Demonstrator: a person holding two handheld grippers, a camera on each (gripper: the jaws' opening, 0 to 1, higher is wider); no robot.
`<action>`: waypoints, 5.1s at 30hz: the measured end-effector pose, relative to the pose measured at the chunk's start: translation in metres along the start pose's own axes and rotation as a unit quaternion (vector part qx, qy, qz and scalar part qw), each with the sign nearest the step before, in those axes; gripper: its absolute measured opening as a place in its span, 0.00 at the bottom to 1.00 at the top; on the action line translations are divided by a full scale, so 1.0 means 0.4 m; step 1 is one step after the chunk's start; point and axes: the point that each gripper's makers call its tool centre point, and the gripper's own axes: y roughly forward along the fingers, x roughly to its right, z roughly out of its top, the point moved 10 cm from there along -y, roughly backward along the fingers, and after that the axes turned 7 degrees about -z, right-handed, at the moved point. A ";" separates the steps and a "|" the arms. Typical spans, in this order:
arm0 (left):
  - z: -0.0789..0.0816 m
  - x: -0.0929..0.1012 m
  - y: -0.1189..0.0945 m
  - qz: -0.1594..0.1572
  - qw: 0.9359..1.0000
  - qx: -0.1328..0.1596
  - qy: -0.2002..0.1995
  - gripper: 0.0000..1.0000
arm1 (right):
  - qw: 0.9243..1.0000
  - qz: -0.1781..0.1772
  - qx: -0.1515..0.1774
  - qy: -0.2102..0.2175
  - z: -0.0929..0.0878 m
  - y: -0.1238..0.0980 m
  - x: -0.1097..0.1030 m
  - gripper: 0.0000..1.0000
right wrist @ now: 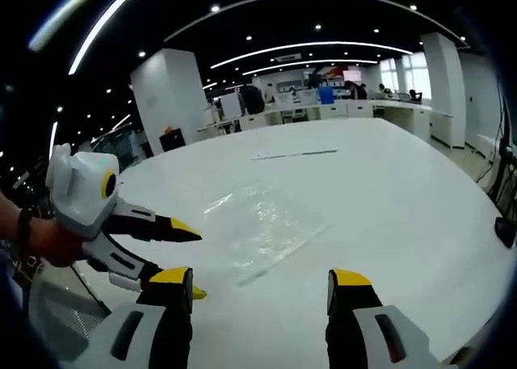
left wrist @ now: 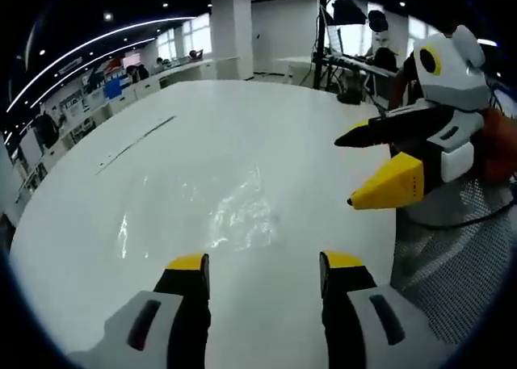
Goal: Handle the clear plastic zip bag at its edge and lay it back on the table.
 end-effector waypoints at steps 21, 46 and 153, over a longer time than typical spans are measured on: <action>0.009 -0.036 0.114 -0.022 0.998 -0.052 -0.010 0.32 | 1.000 -0.015 0.001 0.022 -0.002 -0.002 0.013 0.67; 0.028 -0.060 0.127 -0.034 0.997 -0.063 -0.037 0.00 | 0.999 -0.015 0.009 0.040 0.000 -0.003 0.016 0.66; -0.043 0.011 -0.312 0.002 0.987 -0.036 0.154 0.14 | 0.796 0.168 -0.077 -0.577 0.029 0.087 -0.294 0.00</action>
